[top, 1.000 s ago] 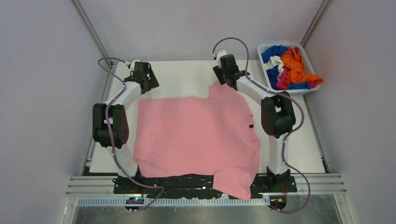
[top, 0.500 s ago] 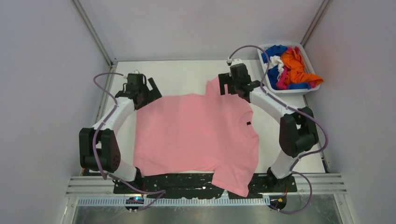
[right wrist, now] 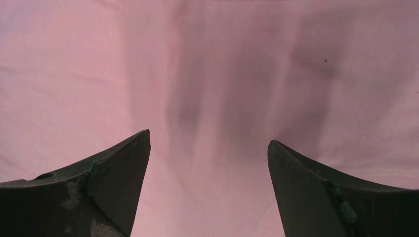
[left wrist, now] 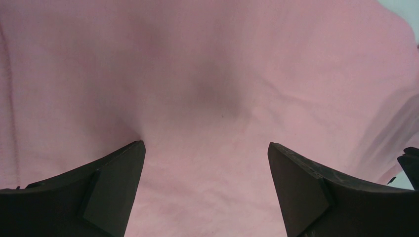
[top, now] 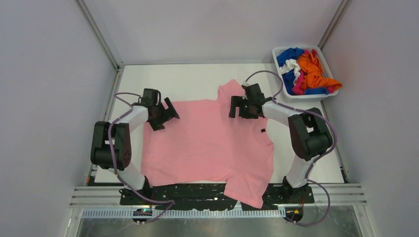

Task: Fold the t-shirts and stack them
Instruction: Flatten out the tshirt

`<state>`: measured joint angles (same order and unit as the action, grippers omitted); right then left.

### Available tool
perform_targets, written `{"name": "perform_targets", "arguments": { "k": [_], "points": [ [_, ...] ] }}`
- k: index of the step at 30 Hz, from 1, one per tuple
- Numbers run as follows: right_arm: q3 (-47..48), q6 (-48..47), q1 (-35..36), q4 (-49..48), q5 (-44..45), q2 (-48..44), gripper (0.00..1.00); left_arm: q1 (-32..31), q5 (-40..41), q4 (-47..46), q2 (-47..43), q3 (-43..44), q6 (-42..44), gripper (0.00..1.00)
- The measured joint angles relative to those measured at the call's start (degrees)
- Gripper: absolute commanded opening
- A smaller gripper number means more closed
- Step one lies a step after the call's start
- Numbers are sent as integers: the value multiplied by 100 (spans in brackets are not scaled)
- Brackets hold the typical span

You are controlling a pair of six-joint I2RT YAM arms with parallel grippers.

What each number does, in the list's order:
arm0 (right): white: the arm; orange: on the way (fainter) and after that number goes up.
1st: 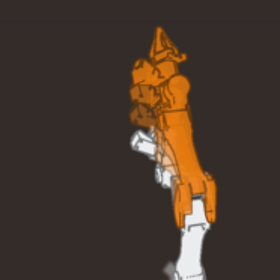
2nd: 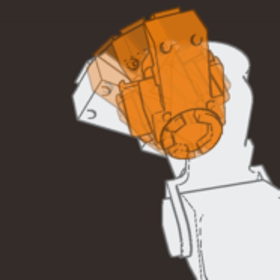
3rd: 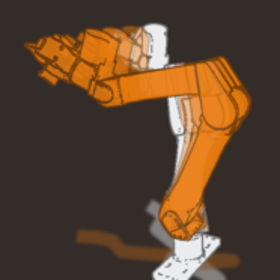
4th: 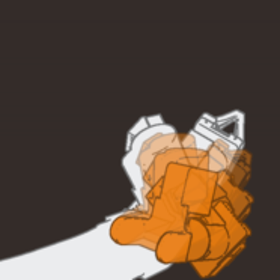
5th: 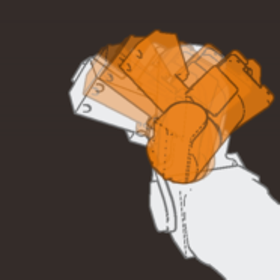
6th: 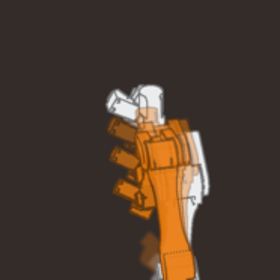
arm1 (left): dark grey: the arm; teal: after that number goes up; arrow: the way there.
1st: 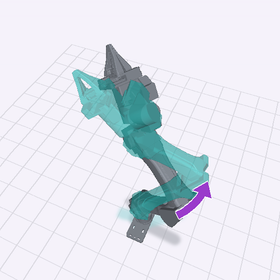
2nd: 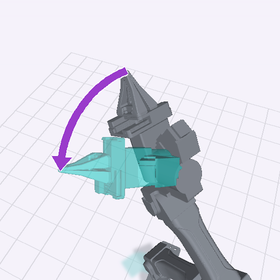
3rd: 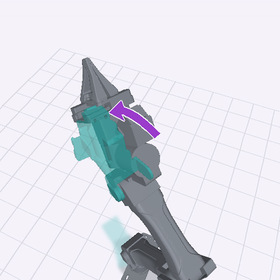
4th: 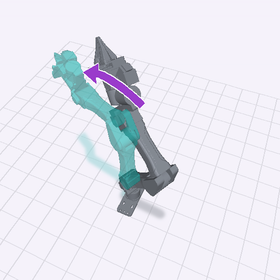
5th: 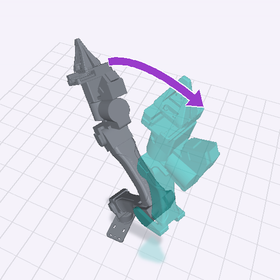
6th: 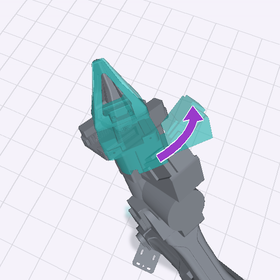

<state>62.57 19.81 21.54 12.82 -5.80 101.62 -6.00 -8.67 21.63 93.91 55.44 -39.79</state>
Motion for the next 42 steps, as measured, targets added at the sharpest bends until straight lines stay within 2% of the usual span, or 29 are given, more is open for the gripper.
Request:
{"name": "perform_targets", "arguments": {
  "k": [9, 17, 27, 34, 42],
  "points": [
    [656, 597, -640, -328, -476, 793, 95, 0, -87, 9, 962, 977, -337, 100],
    [1080, 940, -1084, -422, -802, 1145, 95, 0, -280, 35, 1672, 1871, -638, 100],
    [1744, 1325, -1554, -481, -1086, 1672, 95, -15, -192, 756, 2673, 3523, -697, 100],
    [1858, 1731, -1718, -658, -1043, 1792, 95, -26, -184, 1257, 3180, 4544, -737, 100],
    [1770, 1768, -1762, -684, -643, 1690, 96, -63, -205, 1469, 3254, 4876, -616, 100]
  ]
}}
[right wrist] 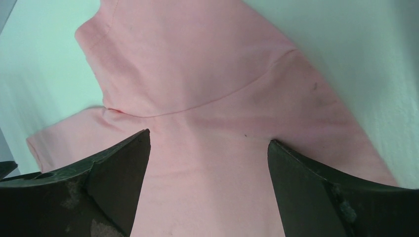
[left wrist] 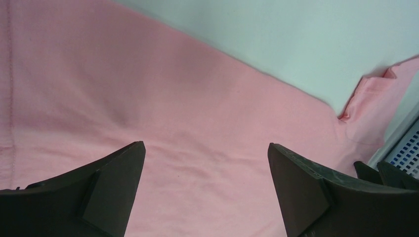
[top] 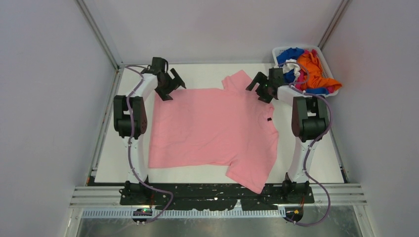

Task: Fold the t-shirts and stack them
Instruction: Flatten out the tshirt, then grab the side of the flattened tshirt closest away from the robot with both arms

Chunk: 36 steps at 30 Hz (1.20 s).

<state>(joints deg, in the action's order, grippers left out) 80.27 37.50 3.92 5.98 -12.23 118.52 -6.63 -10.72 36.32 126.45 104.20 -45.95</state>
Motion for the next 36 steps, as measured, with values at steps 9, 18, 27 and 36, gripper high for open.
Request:
{"name": "perform_targets", "arguments": {
  "k": [9, 18, 27, 36],
  "points": [
    [-1078, -474, -42, 308, 389, -1539, 95, -273, 514, 92, -2437, -2024, 442, 100],
    [-3281, -562, -96, 225, 831, -4308, 95, -380, 1423, 533, -6413, -6570, 0, 99],
    [-4000, -592, -153, 422, 1276, -5320, 95, -380, 2166, 1106, -8509, -8247, -964, 64],
    [-4000, -638, -153, 476, 1331, -5364, 95, -380, 2485, 745, -8255, -8325, -1508, 1]
  ]
}}
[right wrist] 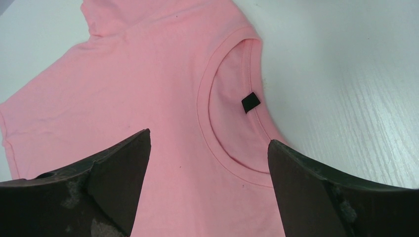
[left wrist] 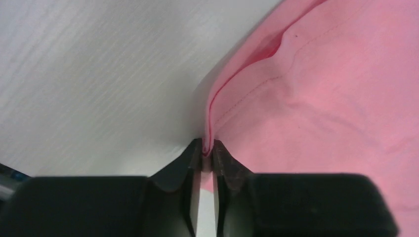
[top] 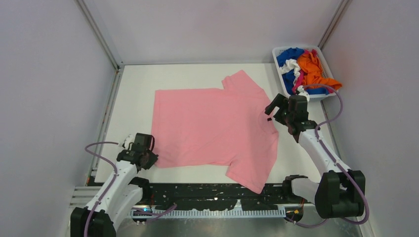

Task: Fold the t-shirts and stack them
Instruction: Grab the side of the flattened tshirt closest away from the robot with both arms

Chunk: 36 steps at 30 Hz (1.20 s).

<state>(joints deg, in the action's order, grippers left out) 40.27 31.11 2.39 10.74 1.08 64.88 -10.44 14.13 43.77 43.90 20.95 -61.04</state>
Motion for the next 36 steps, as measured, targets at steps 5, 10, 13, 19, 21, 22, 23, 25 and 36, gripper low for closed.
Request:
{"name": "perform_targets", "arguments": {
  "k": [5, 10, 13, 19, 21, 22, 23, 25, 36],
  "points": [
    [0, 0, 0, 157, 107, 15, 96, 4, -37, -203, 382, 66, -50, 0],
    [2, -87, 13, 433, 140, 15, 96, 57, -20, -249, 575, 162, 9, 0],
    [50, -164, 160, 789, 203, 15, 98, 308, -17, -328, 848, 310, 151, 0],
    [339, -431, 1700, 1904, 592, -94, 97, 599, -17, -546, 1353, 588, 452, 0],
    [400, -501, 2391, 2234, 616, -157, 94, 612, -15, -586, 1421, 667, 525, 0],
    [400, -531, 2771, 2415, 608, -205, 91, 625, -15, -595, 1432, 699, 584, 0],
    [400, -555, 3119, 2618, 584, -267, 90, 636, -13, -610, 1429, 719, 614, 0],
    [398, -553, 3786, 2979, 529, -393, 88, 651, -11, -643, 1419, 726, 669, 0],
    [-74, -55, 6264, 3956, -46, -271, 67, 673, -136, -686, 1200, 726, 898, 0]
  ]
}}
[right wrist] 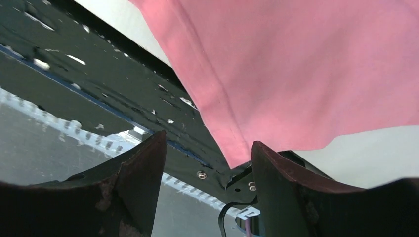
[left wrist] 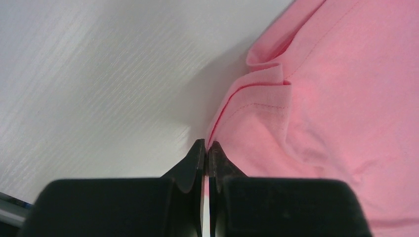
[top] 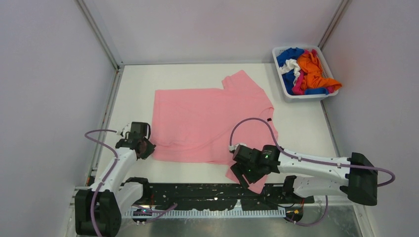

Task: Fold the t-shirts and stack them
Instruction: Grab the side of the flattened tshirt closest away from the robot with both arms, then fold the flattened tshirt in 1/3 of the way

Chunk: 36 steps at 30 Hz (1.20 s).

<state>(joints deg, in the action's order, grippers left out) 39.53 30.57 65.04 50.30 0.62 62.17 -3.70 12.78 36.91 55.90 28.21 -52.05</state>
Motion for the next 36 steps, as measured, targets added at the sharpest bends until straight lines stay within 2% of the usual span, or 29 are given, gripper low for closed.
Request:
{"name": "perform_targets", "arguments": {
  "k": [4, 11, 13, 15, 16, 18, 26, 31, 36],
  "points": [
    [-173, 133, 166, 26, -109, 334, 59, 0, -44, 4, -94, -4, 9, 0],
    [-564, 341, 175, -243, -90, 839, 52, 0, -83, 13, -269, -74, 13, 0],
    [-544, 387, 170, -247, -37, 951, 41, 0, -85, 20, -291, -103, 11, 0],
    [-520, 396, 177, -201, 70, 1008, 26, 2, -87, 17, -310, -127, 9, 0],
    [-509, 398, 170, -168, 129, 1027, 13, 4, -94, 20, -328, -144, 9, 0],
    [-498, 437, 160, -160, 101, 1047, 6, 4, -105, 22, -372, -173, 7, 0],
    [-496, 549, 160, -179, 111, 953, 5, 4, -107, 225, -745, -192, 2, 0],
    [-457, 560, 114, -17, 680, 365, 5, 4, -155, 433, -1102, -221, 4, 0],
    [0, 472, -28, 262, 1226, -28, 5, 7, -330, 570, -1261, -201, 7, 0]
  ]
}}
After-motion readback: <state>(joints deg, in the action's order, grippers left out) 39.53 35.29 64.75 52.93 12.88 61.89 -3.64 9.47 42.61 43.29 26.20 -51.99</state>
